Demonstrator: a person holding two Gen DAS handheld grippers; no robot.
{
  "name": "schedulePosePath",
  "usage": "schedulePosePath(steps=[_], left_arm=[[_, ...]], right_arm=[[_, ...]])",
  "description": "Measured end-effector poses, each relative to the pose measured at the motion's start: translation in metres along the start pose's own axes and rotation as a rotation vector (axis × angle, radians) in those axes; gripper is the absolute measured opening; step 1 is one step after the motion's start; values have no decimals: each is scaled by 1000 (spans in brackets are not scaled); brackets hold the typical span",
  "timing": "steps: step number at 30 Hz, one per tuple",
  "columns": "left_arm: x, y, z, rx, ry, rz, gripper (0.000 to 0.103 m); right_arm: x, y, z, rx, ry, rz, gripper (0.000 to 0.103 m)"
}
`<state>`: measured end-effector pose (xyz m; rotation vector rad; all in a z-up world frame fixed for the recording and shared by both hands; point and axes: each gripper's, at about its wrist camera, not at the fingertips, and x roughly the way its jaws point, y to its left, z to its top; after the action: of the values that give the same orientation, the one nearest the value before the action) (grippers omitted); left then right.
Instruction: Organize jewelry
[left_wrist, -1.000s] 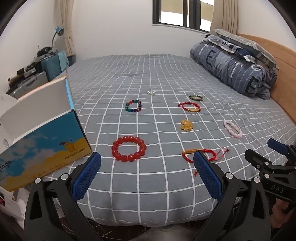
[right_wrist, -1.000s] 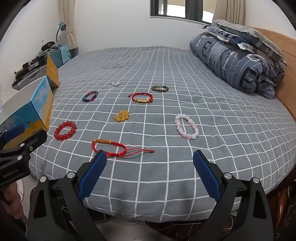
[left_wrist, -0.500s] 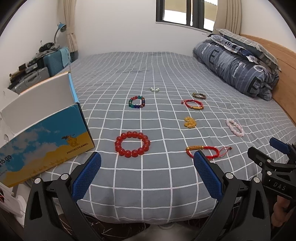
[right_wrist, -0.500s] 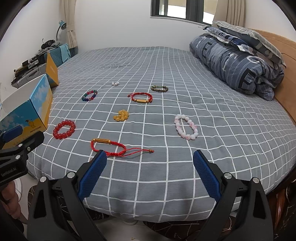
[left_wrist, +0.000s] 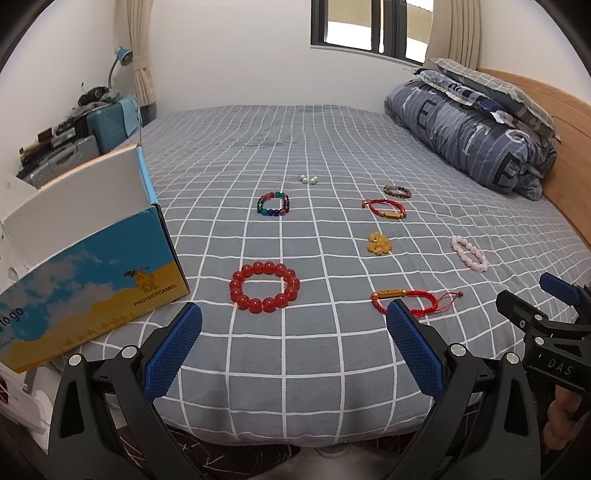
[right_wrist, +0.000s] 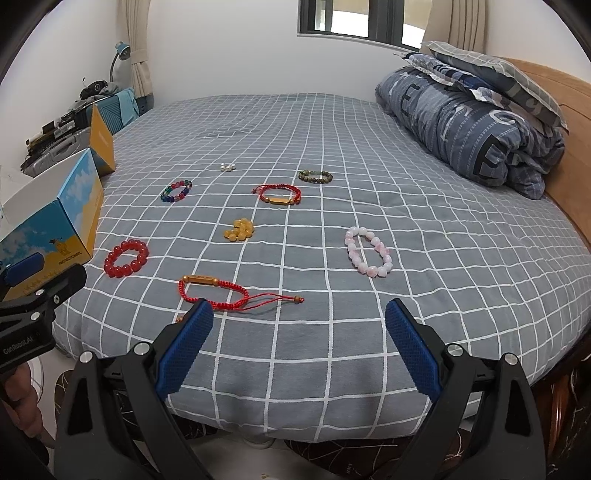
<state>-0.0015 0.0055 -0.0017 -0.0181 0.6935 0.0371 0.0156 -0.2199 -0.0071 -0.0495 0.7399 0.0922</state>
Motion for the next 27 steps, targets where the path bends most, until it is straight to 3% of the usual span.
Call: schedulePosePath(steps=[15, 27], left_arm=[[-2, -6, -1, 13, 8, -43, 98], [-6, -6, 0, 8, -3, -22, 97]], right_arm=[[-5, -3, 1, 0, -14, -4, 91], [-5, -3, 1, 1, -13, -4, 91]])
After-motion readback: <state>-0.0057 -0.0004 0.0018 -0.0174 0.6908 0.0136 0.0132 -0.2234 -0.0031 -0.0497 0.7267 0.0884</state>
